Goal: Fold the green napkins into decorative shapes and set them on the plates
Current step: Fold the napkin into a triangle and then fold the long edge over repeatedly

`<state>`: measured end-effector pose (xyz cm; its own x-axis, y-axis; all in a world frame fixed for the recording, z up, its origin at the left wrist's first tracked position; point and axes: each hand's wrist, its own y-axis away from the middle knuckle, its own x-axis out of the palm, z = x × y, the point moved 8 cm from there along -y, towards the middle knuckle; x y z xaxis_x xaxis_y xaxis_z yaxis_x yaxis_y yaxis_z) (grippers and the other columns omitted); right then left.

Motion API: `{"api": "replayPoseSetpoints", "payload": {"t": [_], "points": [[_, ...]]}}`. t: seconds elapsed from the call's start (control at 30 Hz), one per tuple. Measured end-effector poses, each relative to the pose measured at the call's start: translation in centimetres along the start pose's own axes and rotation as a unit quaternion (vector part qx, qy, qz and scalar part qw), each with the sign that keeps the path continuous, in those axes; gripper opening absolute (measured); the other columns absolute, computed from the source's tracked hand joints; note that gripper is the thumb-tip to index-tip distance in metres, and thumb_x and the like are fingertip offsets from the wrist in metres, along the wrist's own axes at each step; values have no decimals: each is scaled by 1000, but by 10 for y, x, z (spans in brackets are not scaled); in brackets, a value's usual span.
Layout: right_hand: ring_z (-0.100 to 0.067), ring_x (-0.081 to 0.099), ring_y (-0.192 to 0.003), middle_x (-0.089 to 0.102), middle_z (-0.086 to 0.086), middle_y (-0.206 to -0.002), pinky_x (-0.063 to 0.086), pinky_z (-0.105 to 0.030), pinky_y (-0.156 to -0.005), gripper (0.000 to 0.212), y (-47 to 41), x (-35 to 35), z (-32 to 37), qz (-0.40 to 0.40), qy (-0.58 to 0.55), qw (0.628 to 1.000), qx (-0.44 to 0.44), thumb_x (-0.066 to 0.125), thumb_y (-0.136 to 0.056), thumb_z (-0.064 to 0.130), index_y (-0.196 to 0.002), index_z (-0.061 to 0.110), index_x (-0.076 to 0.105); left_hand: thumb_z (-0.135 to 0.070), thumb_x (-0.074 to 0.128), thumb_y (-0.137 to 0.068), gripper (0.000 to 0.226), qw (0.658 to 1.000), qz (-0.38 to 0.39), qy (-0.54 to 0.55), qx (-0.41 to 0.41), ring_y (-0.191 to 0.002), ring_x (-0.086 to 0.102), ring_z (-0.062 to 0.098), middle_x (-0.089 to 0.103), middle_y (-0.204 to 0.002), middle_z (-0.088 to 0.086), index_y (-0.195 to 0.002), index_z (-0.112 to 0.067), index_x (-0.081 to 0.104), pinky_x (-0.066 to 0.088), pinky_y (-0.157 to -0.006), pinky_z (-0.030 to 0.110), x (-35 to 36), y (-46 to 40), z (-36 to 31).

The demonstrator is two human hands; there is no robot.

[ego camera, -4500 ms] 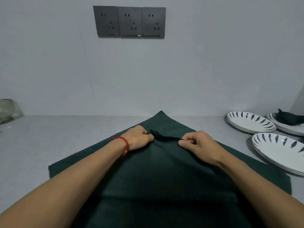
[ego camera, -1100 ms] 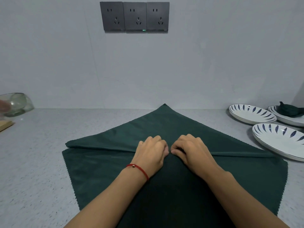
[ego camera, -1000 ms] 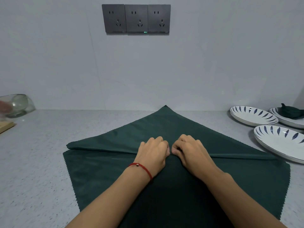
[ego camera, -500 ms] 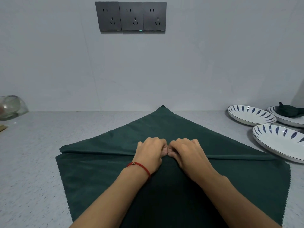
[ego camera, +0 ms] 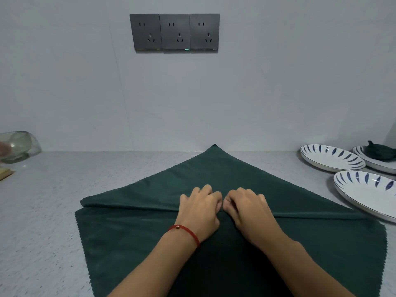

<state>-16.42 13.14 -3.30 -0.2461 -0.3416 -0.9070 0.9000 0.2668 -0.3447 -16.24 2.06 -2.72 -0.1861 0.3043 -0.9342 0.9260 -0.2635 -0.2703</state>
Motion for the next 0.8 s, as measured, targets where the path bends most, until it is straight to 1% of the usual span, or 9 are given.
{"api": "replayPoseSetpoints", "payload": {"t": [0.07,0.13,0.23,0.3,0.4,0.57,0.67,0.73,0.8], "points": [[-14,49,-83,52,13,-86,40,-36,-78,13,7,-8,4,-37,-6,999,-30,54,-99,30,-87,30,55,-17,47,-93,14,999,18,26,-29,-95,45,18,41,-96,-9,-84,-28,46,36,-83,38,3,-3,5],[-14,49,-84,52,13,-86,40,-36,-79,11,9,-8,4,-31,-8,999,-42,57,-97,29,-86,30,57,-13,49,-90,14,997,35,47,-52,-97,45,19,43,-96,-7,-84,-25,50,33,-84,37,5,-5,10],[-14,47,-87,52,12,-88,38,-35,-81,12,4,-4,3,-7,-6,999,-35,53,-99,30,-88,30,57,-12,53,-90,13,993,27,86,-74,-99,47,17,46,-96,-8,-87,-24,57,30,-85,36,4,-4,15],[-15,45,-88,51,11,-90,37,-35,-80,13,0,-2,1,14,3,1000,-25,49,-102,32,-89,31,54,-19,57,-93,11,991,6,104,-79,-102,47,15,49,-99,-10,-93,-29,61,33,-89,37,2,0,15],[-16,46,-92,50,10,-95,37,-35,-82,14,-3,2,0,44,15,999,-10,44,-104,34,-91,33,48,-28,56,-97,13,993,-20,91,-70,-104,45,13,49,-103,-13,-106,-37,56,37,-92,40,1,7,12],[-15,43,-100,44,10,-101,40,-35,-89,15,-6,9,-6,62,27,997,24,43,-103,25,-91,34,46,-36,57,-96,5,994,-32,88,-65,-102,47,11,51,-101,-14,-96,-32,60,40,-89,39,-5,7,11],[-13,42,-101,41,11,-102,39,-34,-90,12,-7,9,-6,53,35,998,18,42,-104,31,-94,35,46,-28,52,-96,9,995,-23,72,-68,-100,46,12,50,-101,-12,-88,-30,57,39,-87,39,-3,5,8],[-13,45,-95,43,13,-98,41,-35,-85,9,-4,4,-4,7,34,999,-12,49,-102,35,-93,35,52,-21,51,-93,13,994,-21,70,-86,-98,45,13,47,-99,-11,-83,-29,54,36,-84,38,-1,2,7],[-12,48,-87,47,14,-93,42,-35,-77,6,1,-2,-1,-41,22,998,-45,61,-94,37,-89,34,59,-21,49,-91,14,992,-12,70,-105,-98,44,13,45,-98,-11,-81,-29,53,35,-85,38,2,-1,10]]}}
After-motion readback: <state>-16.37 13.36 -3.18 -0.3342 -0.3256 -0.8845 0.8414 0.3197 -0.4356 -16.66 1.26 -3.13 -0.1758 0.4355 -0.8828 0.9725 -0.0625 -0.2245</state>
